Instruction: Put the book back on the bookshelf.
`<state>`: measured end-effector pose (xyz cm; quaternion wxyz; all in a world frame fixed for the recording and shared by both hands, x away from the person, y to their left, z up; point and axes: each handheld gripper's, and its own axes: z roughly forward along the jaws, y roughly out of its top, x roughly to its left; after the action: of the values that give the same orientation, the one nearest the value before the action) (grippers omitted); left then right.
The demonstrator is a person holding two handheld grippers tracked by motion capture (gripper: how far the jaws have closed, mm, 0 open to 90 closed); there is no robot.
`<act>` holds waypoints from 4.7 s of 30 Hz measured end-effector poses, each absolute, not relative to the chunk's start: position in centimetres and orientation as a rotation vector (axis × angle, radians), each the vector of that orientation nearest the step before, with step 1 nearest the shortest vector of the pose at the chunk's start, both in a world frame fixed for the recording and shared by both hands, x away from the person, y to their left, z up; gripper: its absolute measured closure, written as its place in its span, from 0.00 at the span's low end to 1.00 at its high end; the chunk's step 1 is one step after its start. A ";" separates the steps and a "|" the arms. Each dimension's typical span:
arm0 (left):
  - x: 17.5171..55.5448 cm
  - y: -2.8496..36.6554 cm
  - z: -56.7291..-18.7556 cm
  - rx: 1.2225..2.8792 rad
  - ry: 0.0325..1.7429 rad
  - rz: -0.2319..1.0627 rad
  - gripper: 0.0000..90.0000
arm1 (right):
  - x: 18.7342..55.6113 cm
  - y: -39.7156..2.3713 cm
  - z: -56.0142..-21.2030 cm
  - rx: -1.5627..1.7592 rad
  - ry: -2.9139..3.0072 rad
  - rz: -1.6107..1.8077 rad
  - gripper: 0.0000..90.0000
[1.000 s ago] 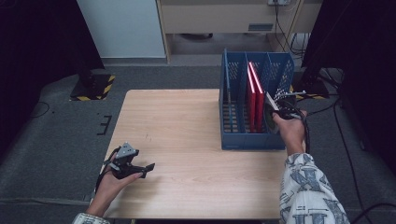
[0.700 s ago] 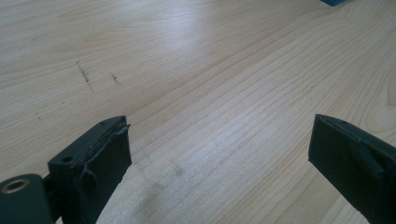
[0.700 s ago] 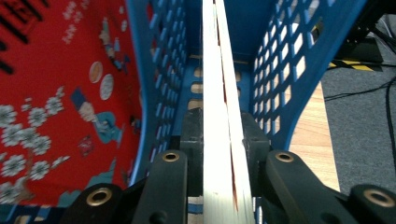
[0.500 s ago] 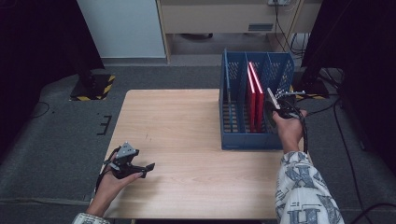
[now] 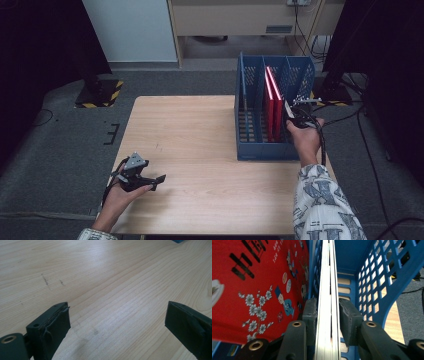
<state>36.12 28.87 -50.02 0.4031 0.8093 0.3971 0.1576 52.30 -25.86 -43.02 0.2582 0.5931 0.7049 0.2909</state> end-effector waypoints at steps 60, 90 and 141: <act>36.1 28.8 -49.9 2.046 1.004 0.400 0.05 | 49.2 -27.0 -40.5 1.527 1.830 0.999 0.44; 36.1 28.9 -49.9 2.045 1.008 0.408 0.05 | 47.5 -28.6 -39.1 1.488 1.764 1.111 0.19; 36.1 28.9 -50.0 2.048 1.011 0.405 0.05 | 43.2 -25.3 -40.3 1.345 1.885 1.222 0.09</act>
<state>36.08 28.89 -50.00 0.3994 0.8095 0.3994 0.1602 43.23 -25.28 -40.29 0.2584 0.4962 0.6955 0.4509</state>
